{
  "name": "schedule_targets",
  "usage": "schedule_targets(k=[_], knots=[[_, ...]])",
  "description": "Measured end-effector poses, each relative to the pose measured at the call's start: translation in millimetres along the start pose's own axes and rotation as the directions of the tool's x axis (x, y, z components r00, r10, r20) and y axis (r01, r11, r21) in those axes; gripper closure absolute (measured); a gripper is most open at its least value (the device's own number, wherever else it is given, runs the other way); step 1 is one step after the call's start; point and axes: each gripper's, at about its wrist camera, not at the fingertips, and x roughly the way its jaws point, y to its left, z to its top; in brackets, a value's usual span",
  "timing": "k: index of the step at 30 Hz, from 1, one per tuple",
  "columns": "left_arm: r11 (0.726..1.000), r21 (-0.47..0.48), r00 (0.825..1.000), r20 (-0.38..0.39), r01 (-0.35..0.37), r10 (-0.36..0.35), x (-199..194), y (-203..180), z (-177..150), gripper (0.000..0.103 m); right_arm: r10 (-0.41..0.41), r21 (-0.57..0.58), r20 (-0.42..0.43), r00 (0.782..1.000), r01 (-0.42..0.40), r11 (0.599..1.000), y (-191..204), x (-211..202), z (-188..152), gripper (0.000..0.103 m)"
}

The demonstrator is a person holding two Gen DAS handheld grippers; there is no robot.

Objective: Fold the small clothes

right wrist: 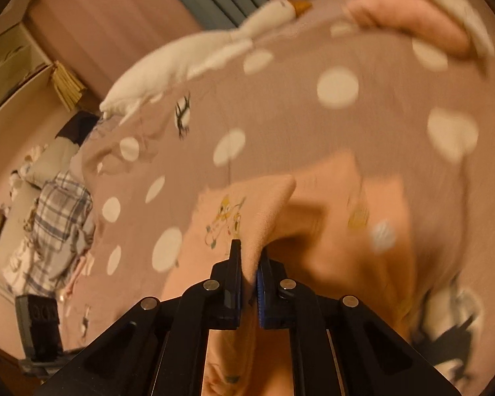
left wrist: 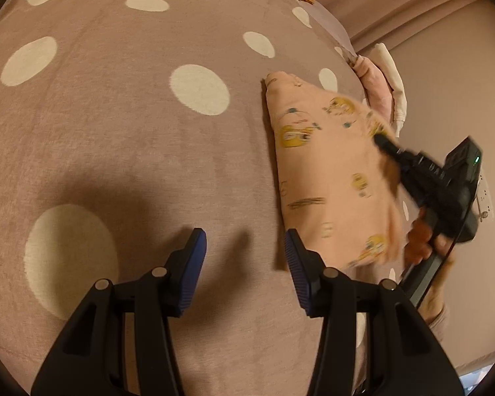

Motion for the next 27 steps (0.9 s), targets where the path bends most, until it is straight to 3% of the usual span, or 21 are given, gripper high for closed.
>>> schedule_targets(k=[3,7,9,13,16,18,19,21,23,27], knots=[[1.000,0.031,1.000,-0.007,0.001,-0.001,5,-9,1,0.054,-0.065,-0.044,0.017,0.998,0.065,0.997,-10,-11,21,0.094],[0.998,0.065,1.000,-0.008,0.012,-0.012,17,-28,7,0.054,-0.126,-0.030,-0.080,0.989,0.124,0.992,-36,9,18,0.094],[0.996,0.084,1.000,-0.011,0.027,-0.026,22,-40,10,0.054,-0.203,-0.043,-0.098,0.974,0.199,0.979,-48,19,10,0.094],[0.984,0.172,0.999,-0.006,0.039,-0.038,30,-72,14,0.054,-0.187,0.046,-0.081,0.979,0.191,0.981,-71,14,5,0.076],[0.973,0.228,0.999,0.006,0.037,-0.039,36,-89,13,0.054,-0.241,0.010,0.022,0.970,0.241,0.971,-65,-5,10,0.075],[0.966,0.258,0.999,0.016,0.032,-0.038,44,-99,11,0.056,-0.177,-0.009,0.070,0.982,0.178,0.984,-57,-14,12,0.075],[0.962,0.270,0.999,0.008,0.036,-0.040,50,-102,10,0.057,-0.112,-0.011,0.068,0.991,0.113,0.994,-55,-15,14,0.075],[0.960,0.279,1.000,-0.007,0.031,-0.030,61,-104,8,0.060,-0.065,-0.022,0.039,0.997,0.066,0.998,-52,-8,16,0.075],[0.954,0.299,0.999,-0.041,0.027,-0.015,74,-106,2,0.068,-0.092,-0.041,-0.011,0.996,0.092,0.995,-52,8,16,0.075],[0.945,0.327,0.994,-0.103,-0.001,0.036,97,-101,-7,0.069,-0.173,0.007,-0.114,0.978,0.175,0.985,-72,42,12,0.075]])
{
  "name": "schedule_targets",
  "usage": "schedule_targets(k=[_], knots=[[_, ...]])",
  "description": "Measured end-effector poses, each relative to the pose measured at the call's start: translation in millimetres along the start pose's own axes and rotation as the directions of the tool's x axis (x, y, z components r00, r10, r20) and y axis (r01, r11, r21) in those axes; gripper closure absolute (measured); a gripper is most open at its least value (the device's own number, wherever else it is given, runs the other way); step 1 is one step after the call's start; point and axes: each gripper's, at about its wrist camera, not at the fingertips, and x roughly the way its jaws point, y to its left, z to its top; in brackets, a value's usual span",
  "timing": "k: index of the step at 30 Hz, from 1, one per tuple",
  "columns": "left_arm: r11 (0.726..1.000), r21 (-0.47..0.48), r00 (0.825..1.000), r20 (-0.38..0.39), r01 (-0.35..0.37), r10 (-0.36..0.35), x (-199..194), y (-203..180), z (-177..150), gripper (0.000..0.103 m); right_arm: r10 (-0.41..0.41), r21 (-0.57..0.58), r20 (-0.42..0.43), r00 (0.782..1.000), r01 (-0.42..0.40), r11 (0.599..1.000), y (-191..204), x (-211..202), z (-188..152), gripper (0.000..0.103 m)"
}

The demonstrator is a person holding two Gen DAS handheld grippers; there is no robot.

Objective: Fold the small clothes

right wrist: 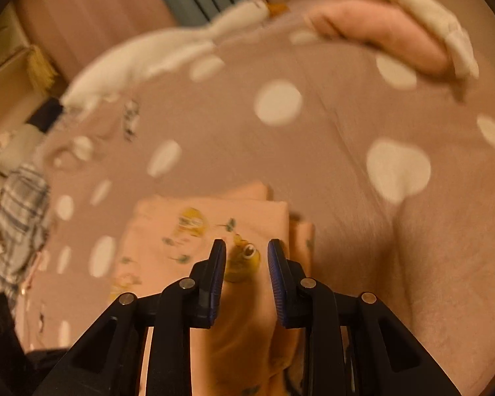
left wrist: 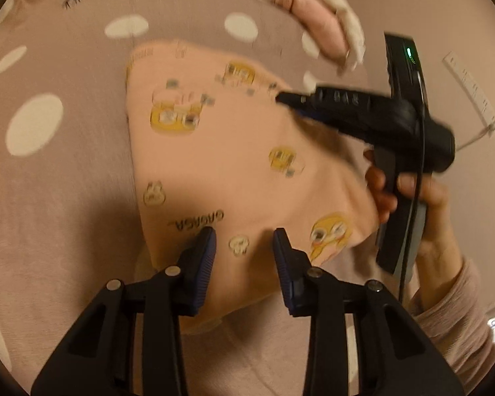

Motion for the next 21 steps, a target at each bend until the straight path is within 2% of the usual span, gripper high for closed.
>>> schedule_targets(k=[4,7,9,11,13,17,19,21], knots=[[1.000,-0.003,1.000,0.012,0.021,-0.021,-6,4,0,0.070,-0.036,0.021,0.012,0.999,0.036,0.999,-8,4,-3,0.075],[0.999,-0.012,0.997,0.056,0.045,-0.044,-22,8,5,0.069,-0.062,-0.028,0.066,0.996,0.064,0.998,0,-20,-8,0.075],[0.998,-0.019,0.993,0.111,0.052,-0.050,-33,11,11,0.069,-0.026,-0.097,0.118,0.993,0.038,0.995,8,-41,-16,0.075],[0.997,-0.043,0.989,0.139,0.058,-0.051,-37,16,21,0.069,0.068,-0.154,0.136,0.988,-0.046,0.987,14,-59,-27,0.075],[0.996,-0.065,0.985,0.164,0.068,-0.057,-35,18,35,0.069,0.123,-0.209,0.132,0.984,-0.094,0.973,23,-71,-41,0.075],[0.992,-0.117,0.982,0.189,0.039,-0.016,-22,27,61,0.070,0.167,-0.295,0.087,0.982,-0.135,0.946,37,-75,-70,0.075],[0.990,-0.140,0.985,0.171,0.012,0.012,-7,30,72,0.070,0.165,-0.320,0.061,0.984,-0.137,0.937,42,-68,-84,0.075],[0.986,-0.166,0.990,0.136,-0.009,0.032,6,37,76,0.072,0.129,-0.340,0.041,0.991,-0.108,0.934,40,-62,-96,0.075]])
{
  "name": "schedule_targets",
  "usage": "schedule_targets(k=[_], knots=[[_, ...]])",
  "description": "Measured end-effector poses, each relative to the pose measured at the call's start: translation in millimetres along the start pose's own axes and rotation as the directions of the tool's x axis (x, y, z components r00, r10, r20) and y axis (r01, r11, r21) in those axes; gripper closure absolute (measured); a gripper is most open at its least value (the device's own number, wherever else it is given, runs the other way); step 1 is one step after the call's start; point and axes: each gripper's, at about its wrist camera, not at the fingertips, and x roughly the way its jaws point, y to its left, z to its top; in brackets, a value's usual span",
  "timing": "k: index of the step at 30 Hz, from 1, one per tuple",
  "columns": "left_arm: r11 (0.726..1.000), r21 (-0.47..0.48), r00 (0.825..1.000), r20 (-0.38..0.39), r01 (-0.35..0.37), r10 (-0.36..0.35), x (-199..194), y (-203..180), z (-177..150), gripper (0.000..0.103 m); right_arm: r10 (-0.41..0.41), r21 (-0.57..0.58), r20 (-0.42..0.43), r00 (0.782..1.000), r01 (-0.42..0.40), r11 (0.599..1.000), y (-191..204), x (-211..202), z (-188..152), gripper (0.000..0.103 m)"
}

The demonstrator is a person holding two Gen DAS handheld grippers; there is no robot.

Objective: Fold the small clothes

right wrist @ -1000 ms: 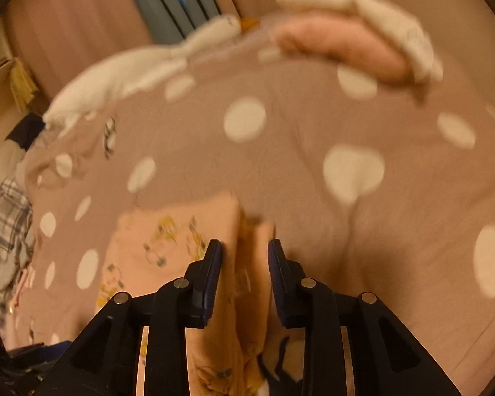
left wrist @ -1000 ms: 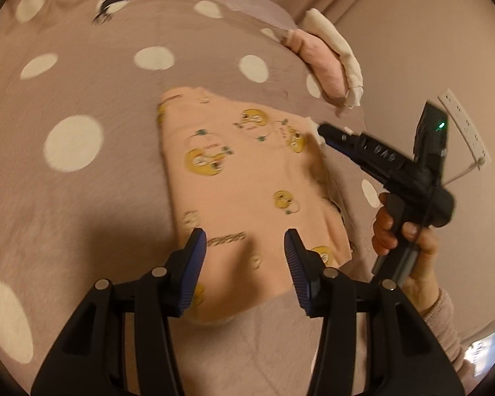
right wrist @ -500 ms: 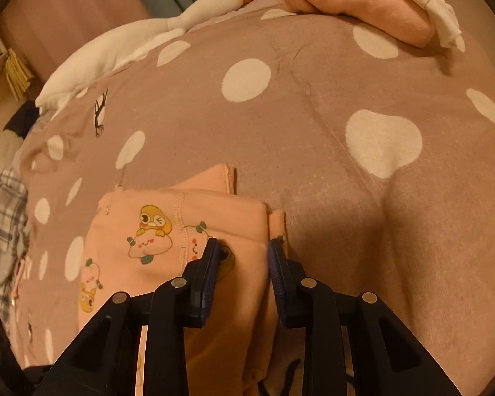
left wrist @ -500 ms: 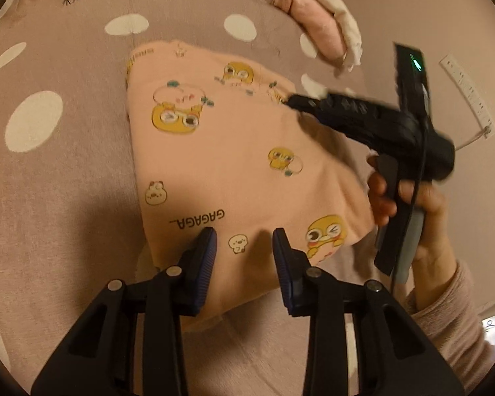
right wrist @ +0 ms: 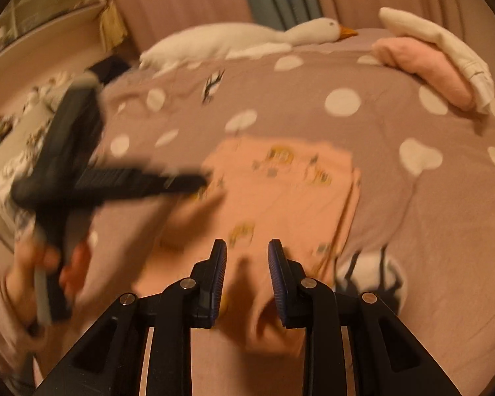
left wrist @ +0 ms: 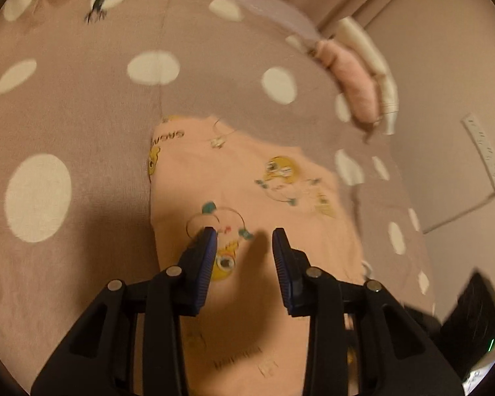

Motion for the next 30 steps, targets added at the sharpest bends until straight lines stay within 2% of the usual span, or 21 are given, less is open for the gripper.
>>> schedule_targets(k=[3,9,11,13,15,20,23,27,30], knots=[[1.000,-0.017,1.000,-0.007,-0.006,0.006,11,2,2,0.073,-0.049,-0.013,-0.047,0.998,0.049,0.999,-3,10,-13,0.077],[1.000,0.004,1.000,0.002,-0.003,0.003,-6,0,-5,0.071,-0.004,0.045,-0.036,0.999,0.005,0.999,-11,-9,-22,0.077],[0.999,0.031,1.000,0.021,-0.017,0.016,-17,-3,-12,0.066,0.026,0.088,-0.007,1.000,-0.026,0.996,-15,-22,-28,0.077],[0.996,0.077,0.998,0.050,-0.052,0.048,-29,-13,-23,0.052,0.051,0.121,0.021,0.999,-0.053,0.991,-18,-30,-34,0.077],[0.991,0.111,0.996,0.069,-0.070,0.063,-37,-19,-33,0.046,0.047,0.140,0.047,0.998,-0.054,0.989,-19,-39,-39,0.077],[0.972,0.190,0.989,0.088,-0.136,0.121,-46,-37,-57,0.046,0.032,0.146,0.080,0.996,-0.044,0.988,-14,-50,-37,0.076],[0.957,0.239,0.986,0.073,-0.164,0.151,-44,-43,-74,0.047,0.005,0.129,0.099,0.995,-0.018,0.991,-9,-52,-30,0.076],[0.923,0.317,0.976,0.051,-0.216,0.211,-32,-49,-91,0.048,-0.033,0.141,0.119,0.992,0.016,0.990,-9,-45,-15,0.076],[0.915,0.338,0.975,0.042,-0.221,0.220,-26,-48,-97,0.048,-0.059,0.153,0.121,0.991,0.040,0.987,-10,-34,-7,0.076]])
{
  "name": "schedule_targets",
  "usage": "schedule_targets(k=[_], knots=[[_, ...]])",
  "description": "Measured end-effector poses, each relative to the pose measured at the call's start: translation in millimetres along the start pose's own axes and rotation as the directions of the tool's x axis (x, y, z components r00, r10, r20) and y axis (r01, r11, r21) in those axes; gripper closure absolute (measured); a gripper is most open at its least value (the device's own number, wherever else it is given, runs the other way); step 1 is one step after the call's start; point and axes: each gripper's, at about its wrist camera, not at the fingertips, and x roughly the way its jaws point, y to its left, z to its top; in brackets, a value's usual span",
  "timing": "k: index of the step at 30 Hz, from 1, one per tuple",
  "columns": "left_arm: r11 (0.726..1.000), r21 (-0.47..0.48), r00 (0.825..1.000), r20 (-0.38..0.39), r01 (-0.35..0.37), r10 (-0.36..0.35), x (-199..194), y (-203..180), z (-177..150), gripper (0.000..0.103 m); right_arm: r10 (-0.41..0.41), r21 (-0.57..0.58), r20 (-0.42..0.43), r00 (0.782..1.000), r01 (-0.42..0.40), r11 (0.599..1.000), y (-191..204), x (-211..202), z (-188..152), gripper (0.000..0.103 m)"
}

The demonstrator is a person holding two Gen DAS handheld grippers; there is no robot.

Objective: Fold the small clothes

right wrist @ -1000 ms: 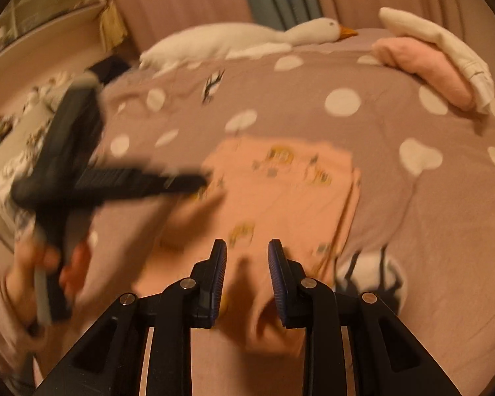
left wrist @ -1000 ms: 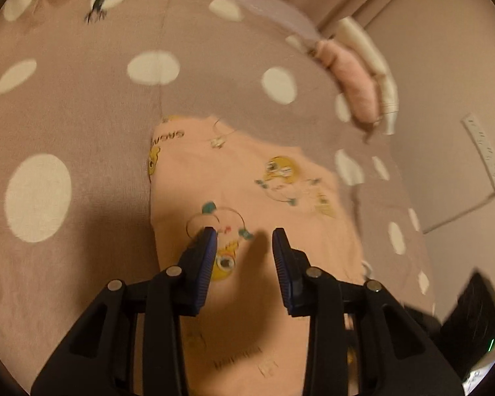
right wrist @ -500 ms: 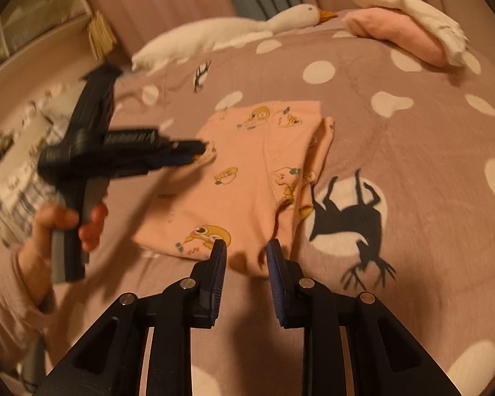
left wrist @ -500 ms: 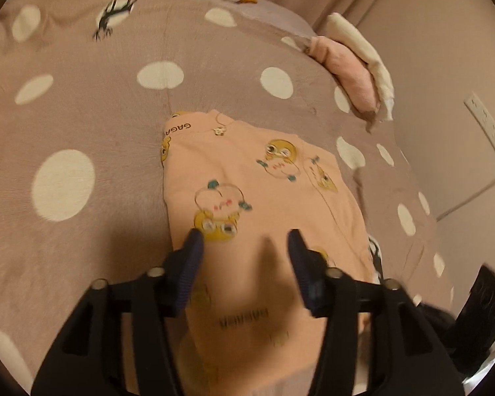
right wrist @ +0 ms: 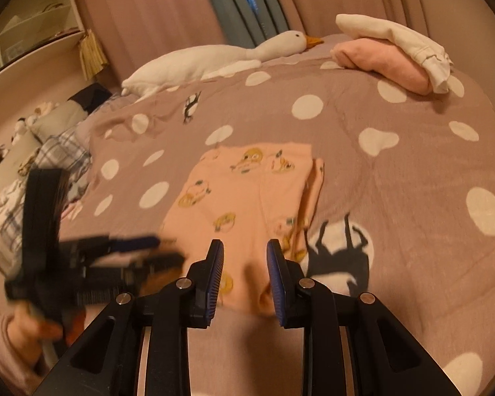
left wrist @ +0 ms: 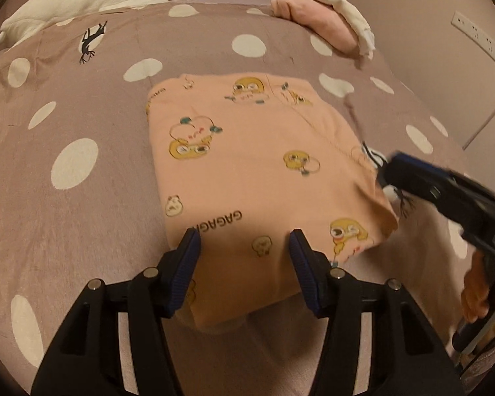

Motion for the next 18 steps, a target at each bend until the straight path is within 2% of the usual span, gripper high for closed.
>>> schedule_targets(k=[7,13,18], knots=[[1.000,-0.013,1.000,-0.008,0.019,-0.019,3,4,-2,0.048,-0.052,0.010,-0.080,0.995,0.053,0.999,-2,34,-5,0.076],[1.000,-0.008,1.000,-0.010,0.020,-0.020,4,2,-4,0.048,-0.007,0.065,-0.103,0.995,0.014,0.998,-12,35,-13,0.076],[0.997,-0.051,0.999,-0.001,0.054,-0.054,-5,8,0,0.047,0.018,0.080,-0.108,0.994,-0.010,0.997,-13,28,-10,0.076]])
